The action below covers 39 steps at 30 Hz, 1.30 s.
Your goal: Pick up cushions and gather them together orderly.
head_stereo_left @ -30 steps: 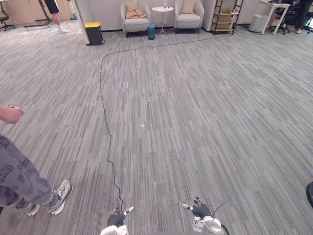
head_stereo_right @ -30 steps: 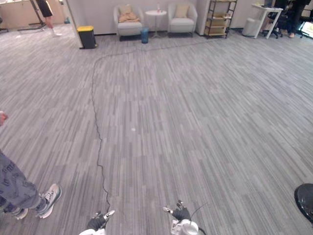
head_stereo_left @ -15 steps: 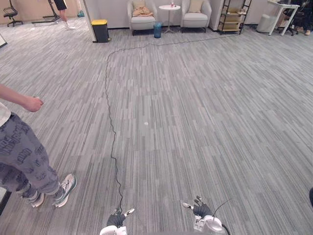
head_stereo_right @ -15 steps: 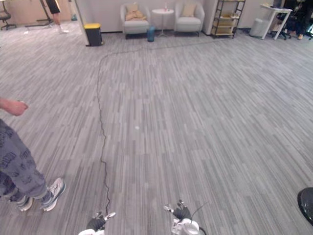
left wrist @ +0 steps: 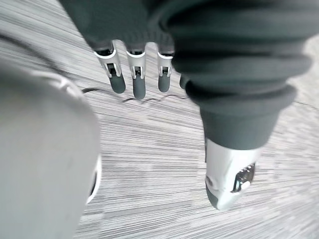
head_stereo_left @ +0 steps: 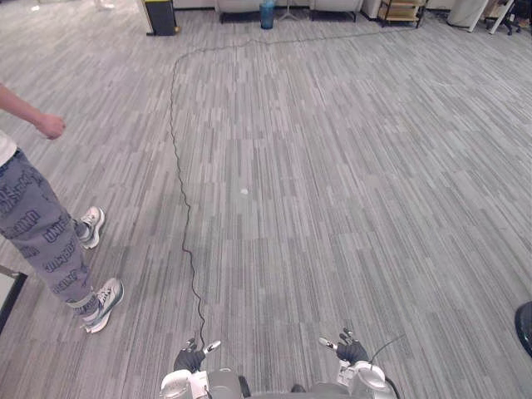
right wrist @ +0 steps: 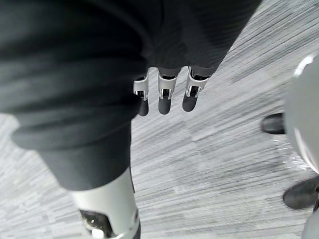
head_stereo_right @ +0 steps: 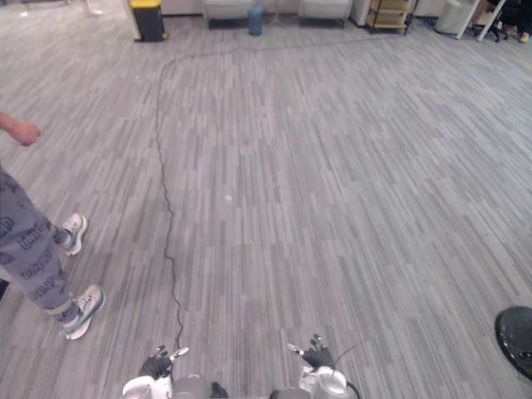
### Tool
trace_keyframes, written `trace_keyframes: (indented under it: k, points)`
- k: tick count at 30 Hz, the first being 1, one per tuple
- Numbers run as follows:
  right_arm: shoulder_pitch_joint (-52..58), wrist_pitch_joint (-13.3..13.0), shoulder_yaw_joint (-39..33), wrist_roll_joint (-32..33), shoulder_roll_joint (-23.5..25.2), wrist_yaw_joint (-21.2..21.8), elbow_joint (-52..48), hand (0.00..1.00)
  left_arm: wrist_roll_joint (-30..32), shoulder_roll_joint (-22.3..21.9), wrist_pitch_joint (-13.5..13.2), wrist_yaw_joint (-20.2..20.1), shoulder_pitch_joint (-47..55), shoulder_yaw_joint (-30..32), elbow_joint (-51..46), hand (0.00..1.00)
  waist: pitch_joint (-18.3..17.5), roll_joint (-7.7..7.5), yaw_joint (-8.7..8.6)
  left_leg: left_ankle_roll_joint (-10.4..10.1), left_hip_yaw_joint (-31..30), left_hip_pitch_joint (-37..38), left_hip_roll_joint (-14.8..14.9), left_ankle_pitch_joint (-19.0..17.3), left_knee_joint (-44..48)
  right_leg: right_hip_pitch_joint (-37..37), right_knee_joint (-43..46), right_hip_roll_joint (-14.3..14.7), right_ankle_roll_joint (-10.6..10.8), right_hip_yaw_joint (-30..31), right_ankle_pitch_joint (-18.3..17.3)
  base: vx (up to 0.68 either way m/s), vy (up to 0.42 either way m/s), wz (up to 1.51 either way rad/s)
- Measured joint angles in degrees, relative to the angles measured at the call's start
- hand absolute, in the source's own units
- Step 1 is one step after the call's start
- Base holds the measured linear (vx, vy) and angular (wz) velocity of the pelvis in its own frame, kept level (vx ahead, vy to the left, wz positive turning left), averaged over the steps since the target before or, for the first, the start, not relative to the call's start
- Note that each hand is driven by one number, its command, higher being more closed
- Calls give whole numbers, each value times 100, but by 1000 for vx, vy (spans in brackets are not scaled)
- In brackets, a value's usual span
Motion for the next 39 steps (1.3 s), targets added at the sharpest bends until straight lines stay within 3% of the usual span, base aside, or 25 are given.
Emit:
trace_keyframes:
  k: [1,3,4,5,8,10,11,12,13,14,16,18,20,21,22,24,25,26,28,31,34,35,36,38,39]
  points:
    - [14,5,3,0,-24,-19,9,0,-12,-2,-4,0,7,0,-21,0,3,1,7,-2,-2,-90,-46,48,-266,12,2,-68,43,32,-39,285,220,-39]
    - [7,40,22,-2,-95,-58,34,0,-25,-12,-1,0,-13,-9,-96,0,33,48,13,-162,-204,-392,-286,717,-1756,95,-80,-291,235,214,-169,382,285,-45]
    - [8,45,70,-8,-128,-72,54,0,-78,-19,-3,1,-27,-17,-90,0,59,55,31,-175,-318,-380,-377,1502,-2161,209,-222,-343,328,325,-218,394,283,-35]
    - [-21,57,115,-14,-139,-79,118,0,-97,-4,-2,5,-67,-19,-77,0,29,19,64,171,-294,-302,-523,1565,-2157,295,-321,-438,369,414,-227,426,250,-14]
    - [-95,64,113,-43,49,-64,213,0,-128,112,6,-1,-235,92,-1,0,47,-234,57,431,-223,-653,-638,663,-1152,243,-27,-674,478,867,96,588,291,8]
    - [-99,62,121,-61,66,-43,210,0,-126,113,10,10,-245,51,65,0,22,-282,105,424,-133,-288,-785,255,-1215,-259,1407,-843,655,1162,198,561,279,-26]
    - [-124,57,132,-75,70,-36,157,0,-120,172,14,14,-240,-28,111,0,76,-362,102,382,-52,159,-934,88,-1450,-886,2920,-983,837,1353,642,455,205,-38]
    - [-151,55,163,-85,66,-36,61,0,-122,234,29,21,-227,-104,144,0,171,-392,101,327,8,689,-1042,22,-1736,-1355,4254,-1081,827,1439,1107,567,210,-27]
    - [-136,28,310,-187,7,-43,-66,0,-120,276,41,80,-152,-346,146,0,193,-309,-54,336,-7,1457,-1103,-5,-2131,-1884,5504,-1134,505,1097,925,589,199,-12]
    - [-140,10,367,-236,-28,-40,-112,0,-120,272,40,84,-135,-435,146,0,178,-273,-89,331,-8,1727,-1107,-7,-2358,-2102,5648,-1121,368,867,780,701,219,-2]
    - [-278,-63,412,-253,-113,0,-371,0,-120,186,38,78,-363,-638,217,0,297,-106,-178,201,-6,2410,-949,-78,-2805,-3147,4647,-745,193,-48,138,662,104,8]
    - [-357,-55,456,-252,-231,16,-392,0,-120,82,38,75,-487,-646,245,0,411,23,-277,201,-45,2618,-782,-78,-2798,-3404,3260,-409,111,-352,257,577,-22,31]
    - [-282,-31,490,-229,-258,36,-397,0,-114,49,15,59,-447,-657,241,0,413,-38,-417,183,-355,3012,-854,-84,-2947,-3369,806,-37,221,-13,1295,723,-111,63]
    - [-202,-41,489,-237,-264,40,-394,0,-103,33,9,60,-399,-651,243,0,406,-109,-414,114,-466,3237,-929,-124,-3002,-3391,729,-27,176,112,1487,736,-151,62]
    - [-168,-41,464,-211,-282,70,-418,0,-49,-30,21,60,-339,-602,288,0,372,-162,-471,-91,-660,3465,-891,-257,-2874,-3445,1129,-2,-324,282,1990,761,-200,49]
    - [-216,-37,235,-242,-307,101,-441,0,9,-255,28,60,-340,-511,312,0,289,278,-497,-255,-947,2938,-277,-168,-1243,-3335,1802,143,-283,0,1405,705,-244,53]
    - [-218,-25,210,-241,-328,102,-437,0,10,-287,23,57,-342,-472,296,0,300,346,-477,-292,-981,2678,-106,52,-570,-3217,1790,216,-316,-36,1273,691,-265,29]
    - [-207,3,160,-235,-351,95,-452,0,11,-377,32,48,-336,-298,204,0,325,457,-424,-325,-1050,2082,270,647,790,-2898,1669,395,-399,-34,1074,704,-241,-3]
    - [-140,78,152,-223,-306,65,-444,0,9,-432,40,54,-319,8,-13,0,416,432,-314,-463,-805,1384,812,379,2485,-1971,1267,665,-508,-21,794,805,-242,-22]
    - [-38,97,162,-196,-138,65,-336,0,6,-356,-4,1,-267,17,-333,0,422,115,-198,-242,-353,484,662,-82,2106,-698,489,646,-512,230,590,562,-145,-29]
    - [-94,121,178,-190,-146,57,-215,0,0,-351,-55,-45,-280,-26,-478,0,426,86,-38,-47,-369,-303,133,-93,322,-66,-139,604,-496,530,545,646,-20,-49]
    - [-95,121,189,-188,-156,56,-175,0,-9,-348,-116,-41,-278,-21,-499,0,416,105,-17,-205,-693,-575,-175,345,-915,187,-385,553,-450,624,481,538,110,-51]
    - [-91,113,184,-191,-237,52,-93,0,-88,-375,-117,-33,-264,-80,-558,0,377,240,43,-641,-990,-819,-274,671,-1868,399,-613,647,-315,834,379,631,201,-72]
    - [-93,120,156,-191,-237,41,88,0,-182,-314,-123,-21,-195,-86,-544,0,357,252,136,-449,-1143,-828,-303,1006,-2038,738,-514,600,-214,1052,14,586,255,-82]
    - [-1,116,130,-192,-143,28,61,0,-194,-180,-118,-23,-85,-76,-548,0,152,-55,214,-261,-1108,-713,-507,1315,-1829,776,-191,301,-179,1270,-397,735,221,-91]
